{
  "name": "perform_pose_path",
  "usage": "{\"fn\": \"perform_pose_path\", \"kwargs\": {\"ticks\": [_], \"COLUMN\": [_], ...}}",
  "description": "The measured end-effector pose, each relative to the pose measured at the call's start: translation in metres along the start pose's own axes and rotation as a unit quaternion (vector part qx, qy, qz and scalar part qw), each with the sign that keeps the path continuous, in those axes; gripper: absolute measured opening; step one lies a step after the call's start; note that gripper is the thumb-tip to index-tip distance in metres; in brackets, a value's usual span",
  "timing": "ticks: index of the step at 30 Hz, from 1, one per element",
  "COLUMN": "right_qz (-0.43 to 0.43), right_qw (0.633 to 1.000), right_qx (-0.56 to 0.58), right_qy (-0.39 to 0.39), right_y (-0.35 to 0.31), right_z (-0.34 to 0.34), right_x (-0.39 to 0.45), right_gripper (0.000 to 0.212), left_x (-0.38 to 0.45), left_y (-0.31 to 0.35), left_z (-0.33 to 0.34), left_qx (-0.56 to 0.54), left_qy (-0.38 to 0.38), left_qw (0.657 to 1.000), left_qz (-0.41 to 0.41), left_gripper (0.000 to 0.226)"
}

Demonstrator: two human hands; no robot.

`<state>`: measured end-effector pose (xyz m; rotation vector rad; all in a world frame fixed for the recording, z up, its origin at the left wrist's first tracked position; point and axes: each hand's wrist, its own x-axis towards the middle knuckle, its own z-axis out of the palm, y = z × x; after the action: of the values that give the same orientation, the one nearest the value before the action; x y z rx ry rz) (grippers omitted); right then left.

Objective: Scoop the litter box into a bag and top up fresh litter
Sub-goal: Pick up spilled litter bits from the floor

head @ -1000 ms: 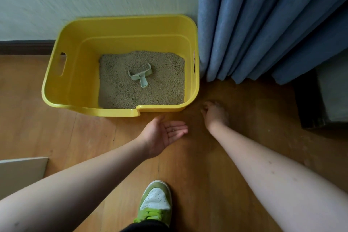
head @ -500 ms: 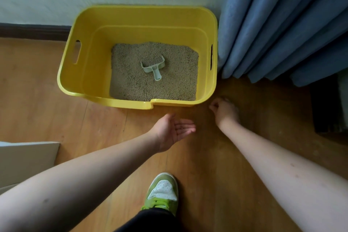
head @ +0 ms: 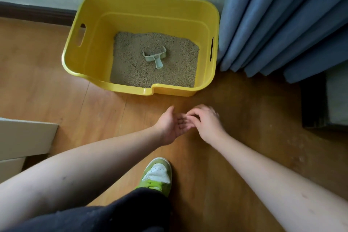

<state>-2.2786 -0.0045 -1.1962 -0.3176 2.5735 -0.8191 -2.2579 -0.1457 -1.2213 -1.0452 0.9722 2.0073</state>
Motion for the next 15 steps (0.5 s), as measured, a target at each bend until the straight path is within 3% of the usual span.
{"fn": "perform_pose_path", "kwargs": {"ticks": [6, 15], "right_qz": [0.086, 0.055], "right_qw": [0.993, 0.993], "right_qx": [0.055, 0.003], "right_qy": [0.062, -0.106], "right_y": [0.005, 0.021], "right_z": [0.016, 0.07], "right_x": [-0.005, -0.034], "right_gripper": [0.021, 0.018], "left_x": [-0.013, -0.025], "left_y": [-0.004, -0.028], "left_z": [-0.038, -0.095], "left_qx": [-0.007, -0.08], "left_qy": [0.042, 0.056], "left_qw": [0.999, 0.993], "left_qz": [0.028, 0.068], "left_gripper": [0.072, 0.073]}}
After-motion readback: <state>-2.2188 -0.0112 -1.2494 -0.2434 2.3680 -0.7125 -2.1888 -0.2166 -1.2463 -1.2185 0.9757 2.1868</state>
